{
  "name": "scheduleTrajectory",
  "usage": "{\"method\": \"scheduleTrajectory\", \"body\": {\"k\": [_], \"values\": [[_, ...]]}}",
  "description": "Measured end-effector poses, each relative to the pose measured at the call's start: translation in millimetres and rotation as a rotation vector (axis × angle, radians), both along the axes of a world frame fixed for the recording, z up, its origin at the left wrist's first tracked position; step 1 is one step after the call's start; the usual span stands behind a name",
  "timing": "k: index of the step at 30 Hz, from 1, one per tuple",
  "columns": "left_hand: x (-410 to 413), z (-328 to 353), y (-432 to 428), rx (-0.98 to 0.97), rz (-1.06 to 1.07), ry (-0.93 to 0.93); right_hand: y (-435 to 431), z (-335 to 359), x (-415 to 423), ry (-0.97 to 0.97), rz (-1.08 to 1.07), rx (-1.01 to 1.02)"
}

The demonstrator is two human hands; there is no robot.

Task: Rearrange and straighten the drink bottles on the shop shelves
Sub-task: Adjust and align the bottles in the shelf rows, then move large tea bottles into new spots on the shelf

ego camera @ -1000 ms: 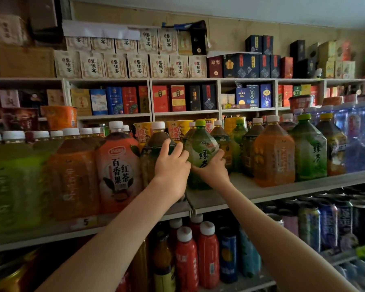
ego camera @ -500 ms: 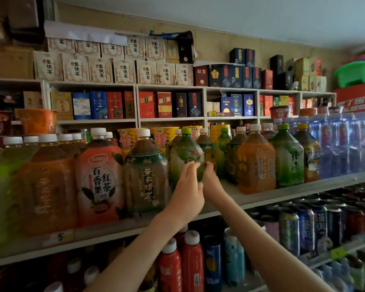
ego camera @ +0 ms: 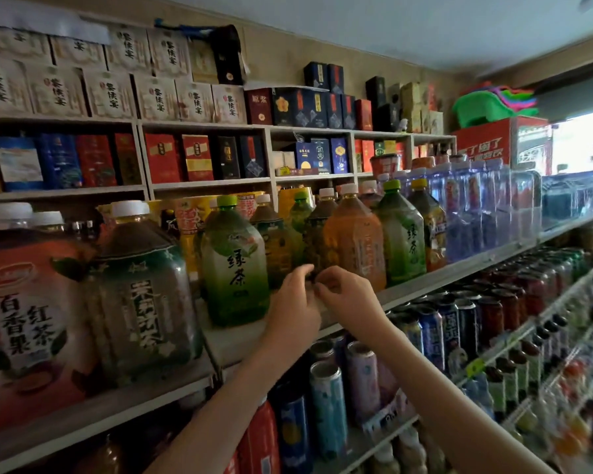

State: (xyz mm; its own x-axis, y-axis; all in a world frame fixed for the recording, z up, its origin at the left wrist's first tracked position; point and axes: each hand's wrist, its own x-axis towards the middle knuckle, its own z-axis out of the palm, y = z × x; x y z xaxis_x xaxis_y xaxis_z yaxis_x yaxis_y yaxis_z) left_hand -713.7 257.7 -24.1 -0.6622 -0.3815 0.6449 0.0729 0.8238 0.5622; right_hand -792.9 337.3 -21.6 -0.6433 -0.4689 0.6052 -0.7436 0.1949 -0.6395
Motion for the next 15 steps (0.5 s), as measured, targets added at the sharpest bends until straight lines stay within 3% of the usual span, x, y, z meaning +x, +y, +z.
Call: {"method": "scheduleTrajectory", "body": {"k": [7, 10, 15], "values": [[10, -36, 16, -0.175, -0.008, 0.276, 25, -23, 3, 0.279, 0.147, -0.175], [23, -70, 24, -0.115, 0.123, 0.357, 24, -50, 8, 0.328, 0.291, -0.143], [61, -170, 38, 0.151, 0.395, 0.201, 4, -128, 24, 0.247, 0.622, 0.041]]}}
